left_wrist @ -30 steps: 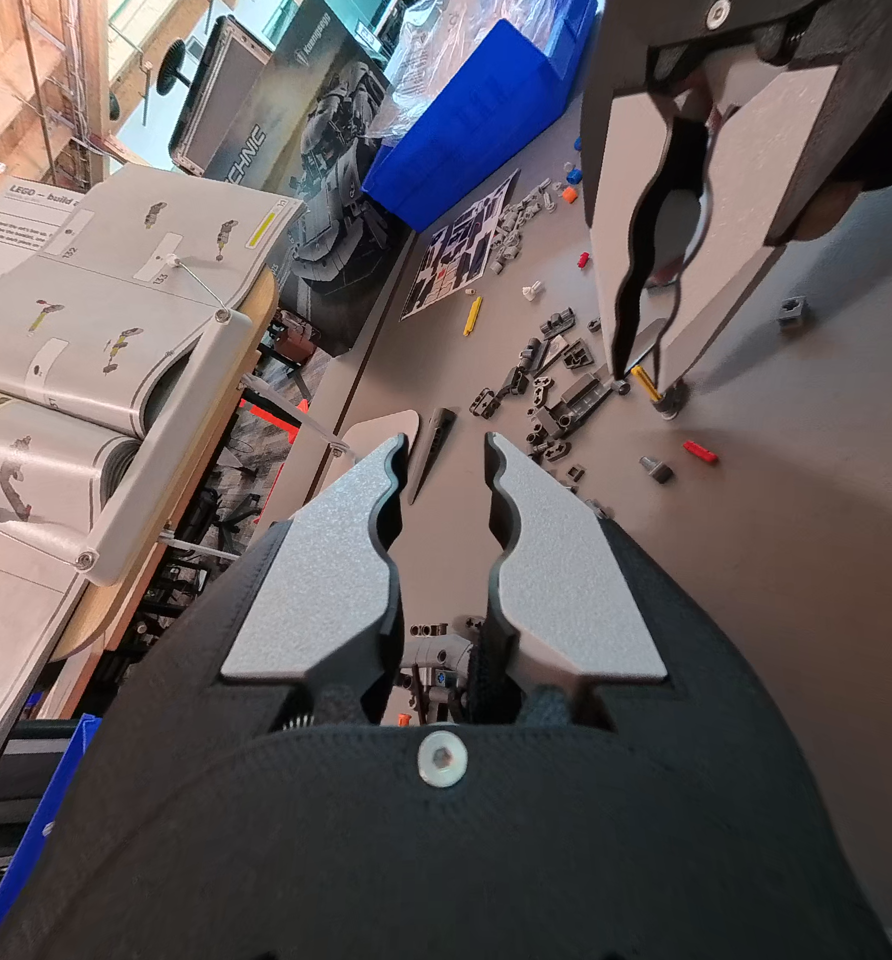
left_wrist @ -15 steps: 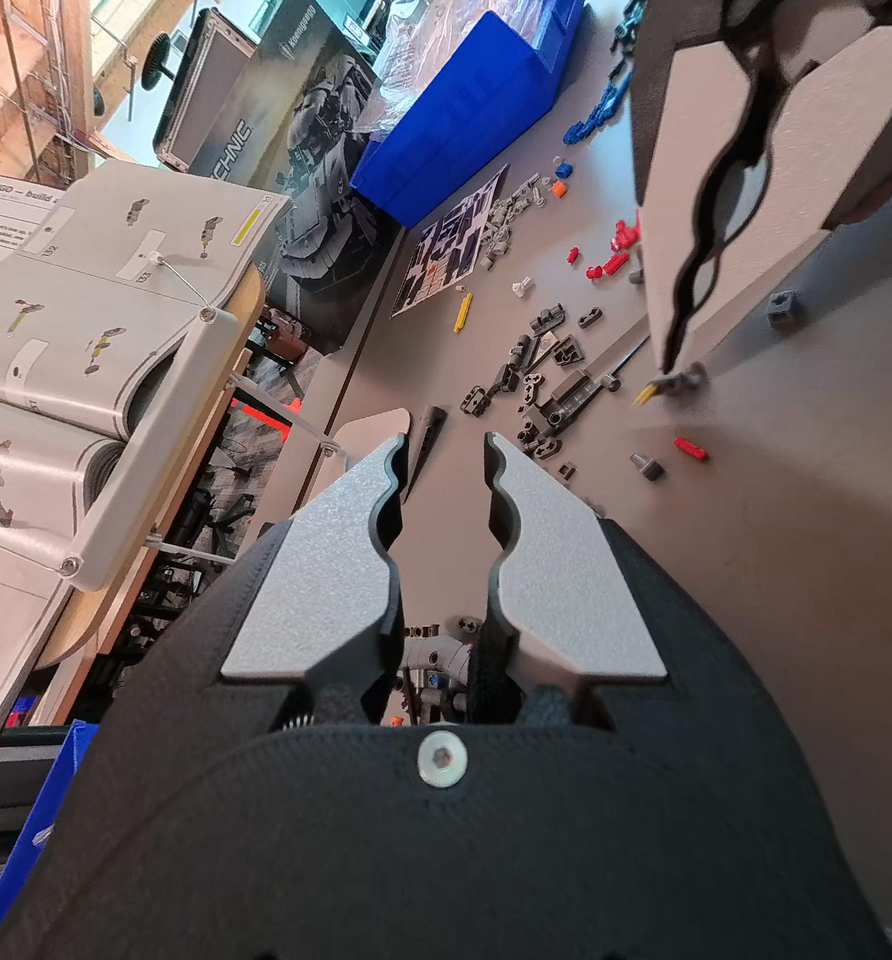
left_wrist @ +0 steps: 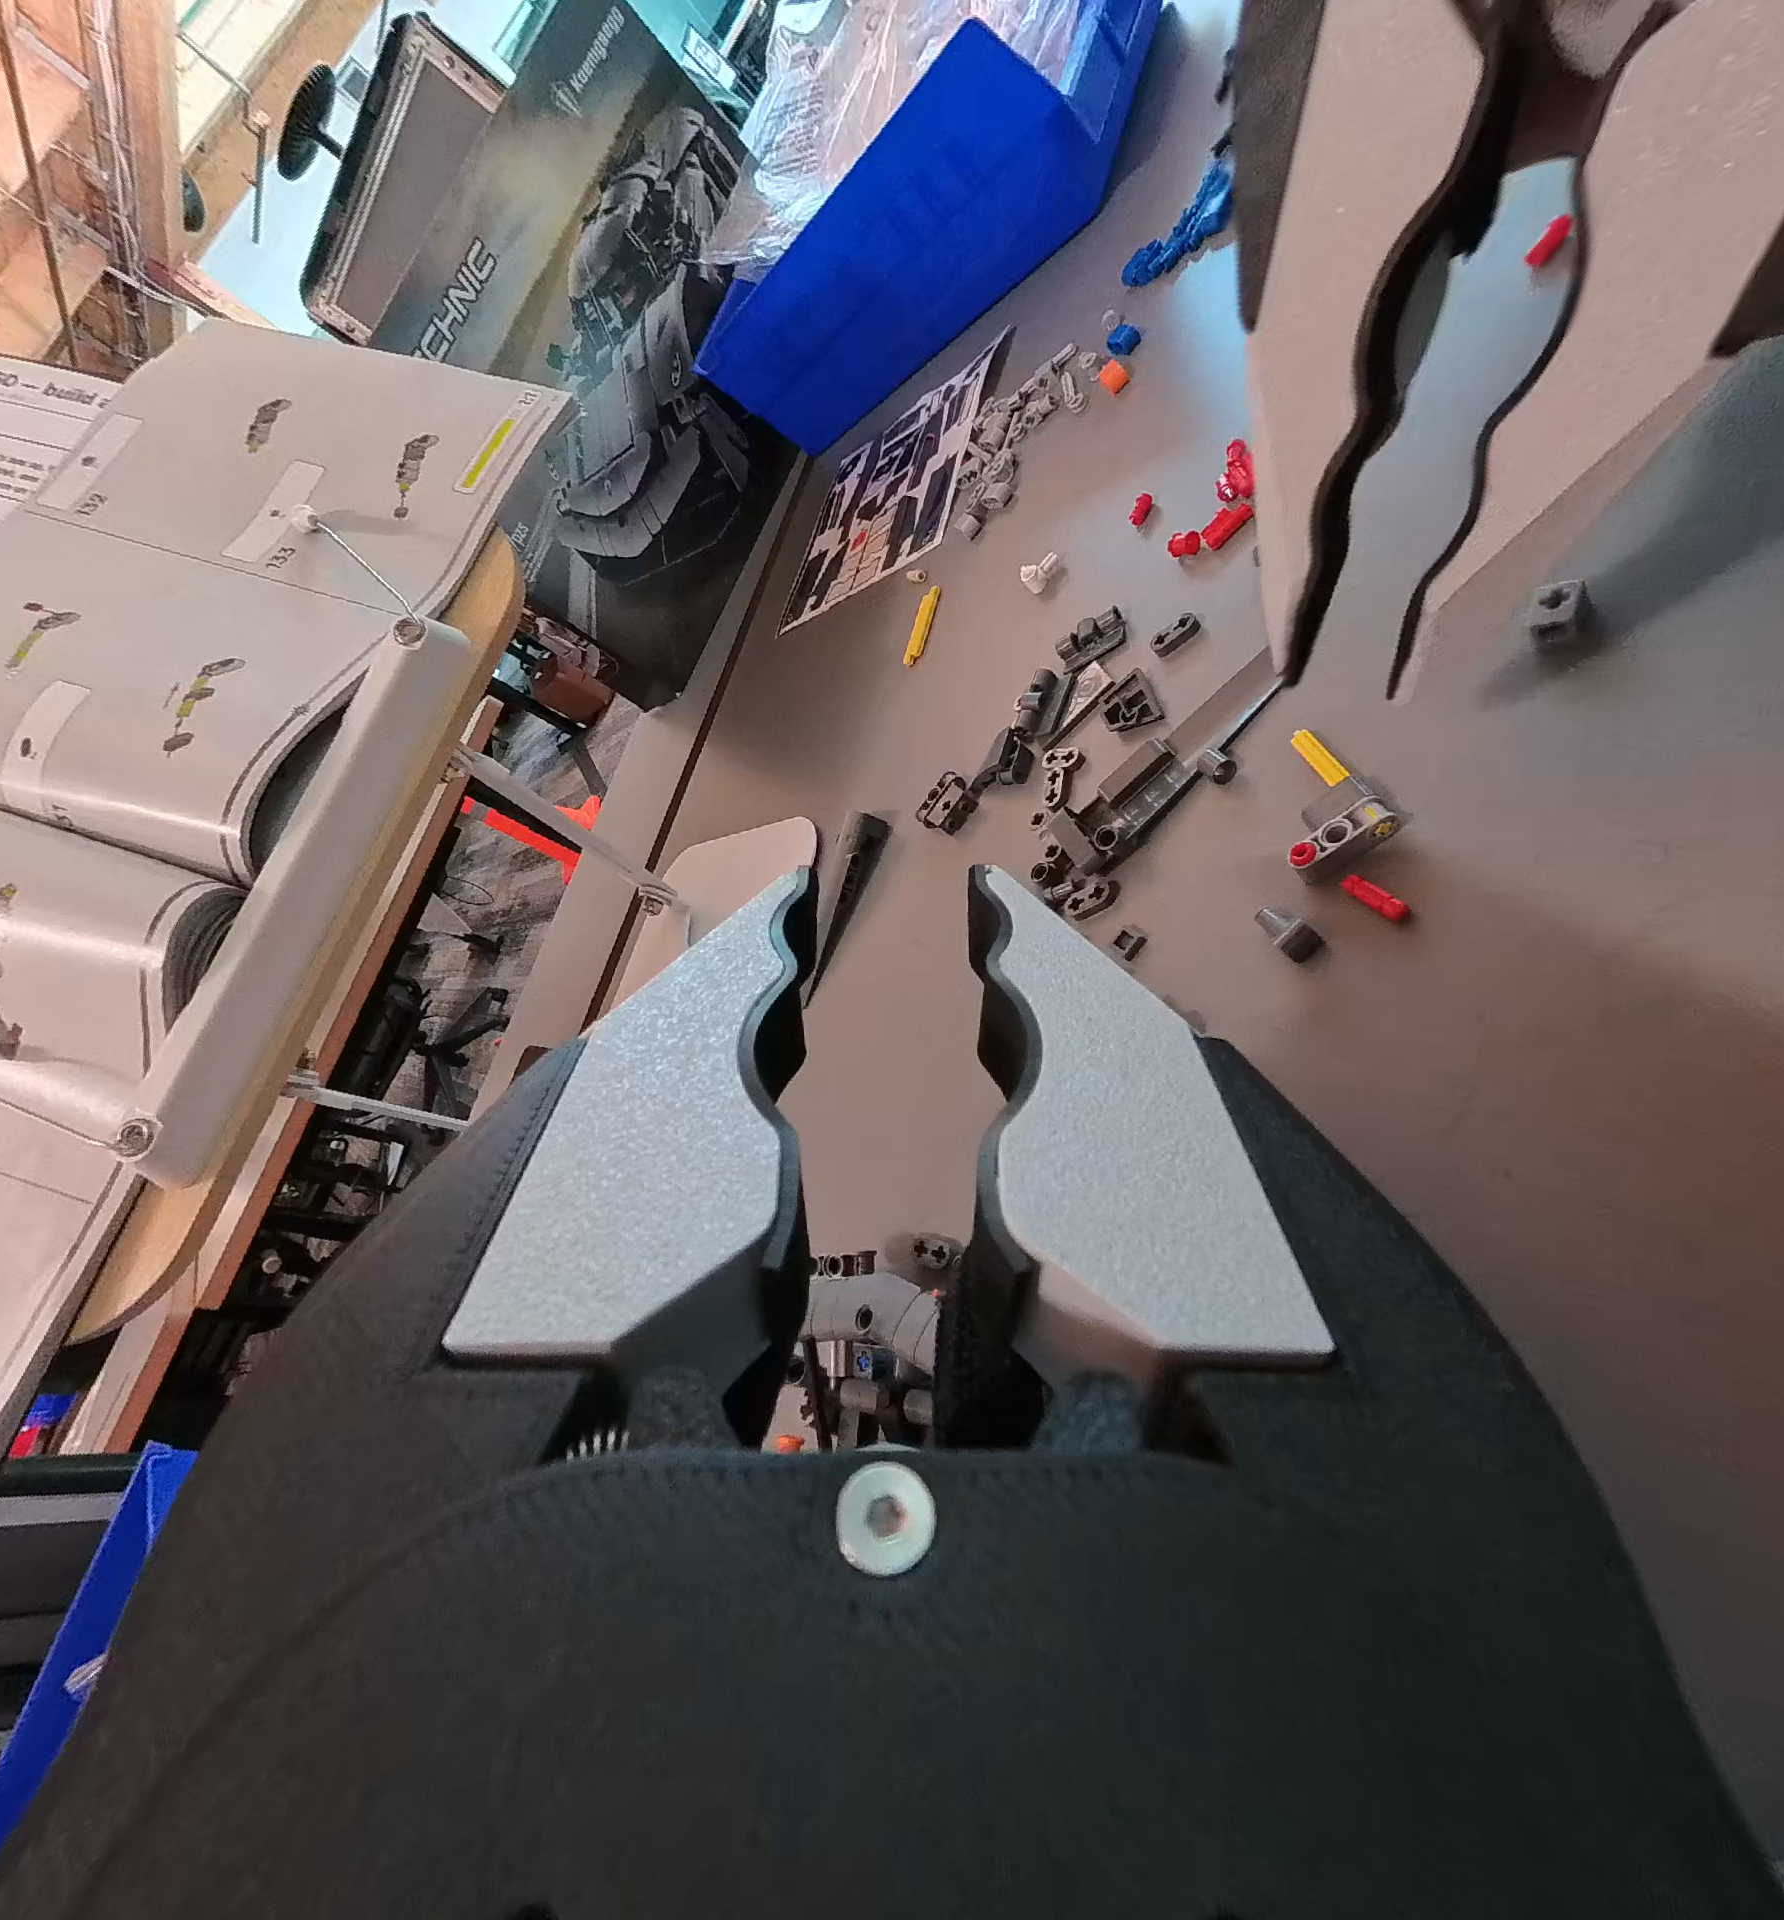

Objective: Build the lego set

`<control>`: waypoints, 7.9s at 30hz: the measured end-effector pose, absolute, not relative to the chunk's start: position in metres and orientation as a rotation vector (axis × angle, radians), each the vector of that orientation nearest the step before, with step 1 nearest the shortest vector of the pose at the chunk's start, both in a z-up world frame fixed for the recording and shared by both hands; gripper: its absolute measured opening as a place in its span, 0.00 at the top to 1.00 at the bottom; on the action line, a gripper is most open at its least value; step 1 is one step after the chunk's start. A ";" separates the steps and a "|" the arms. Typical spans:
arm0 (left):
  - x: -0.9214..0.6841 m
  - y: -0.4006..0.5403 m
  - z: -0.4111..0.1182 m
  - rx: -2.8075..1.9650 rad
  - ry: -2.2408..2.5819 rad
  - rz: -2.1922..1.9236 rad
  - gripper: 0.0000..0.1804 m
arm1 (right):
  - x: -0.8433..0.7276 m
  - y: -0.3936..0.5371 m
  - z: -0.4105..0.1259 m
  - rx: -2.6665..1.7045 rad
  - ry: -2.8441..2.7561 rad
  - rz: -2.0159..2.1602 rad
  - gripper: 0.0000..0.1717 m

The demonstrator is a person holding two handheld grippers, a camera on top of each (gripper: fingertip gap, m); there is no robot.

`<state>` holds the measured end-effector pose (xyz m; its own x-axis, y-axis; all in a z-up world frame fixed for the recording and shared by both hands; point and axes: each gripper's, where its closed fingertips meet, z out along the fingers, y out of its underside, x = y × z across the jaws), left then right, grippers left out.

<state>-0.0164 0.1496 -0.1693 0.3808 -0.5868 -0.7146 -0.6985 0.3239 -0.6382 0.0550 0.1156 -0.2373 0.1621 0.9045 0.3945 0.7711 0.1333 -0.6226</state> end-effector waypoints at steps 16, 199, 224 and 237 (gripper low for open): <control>-0.018 0.151 -0.174 -1.361 1.301 0.106 0.85 | 0.057 0.116 -0.262 -1.660 -2.006 0.421 0.96; 0.001 0.134 -0.183 -1.350 1.427 0.184 0.89 | 0.060 0.106 -0.158 -1.484 -1.436 0.460 0.87; 0.060 0.085 -0.230 -1.572 1.725 -0.183 0.89 | 0.126 0.082 -0.229 -1.564 -1.535 0.647 0.87; 0.095 0.087 -0.252 -1.565 1.818 -0.129 0.92 | 0.130 0.083 -0.243 -1.560 -1.588 0.616 0.87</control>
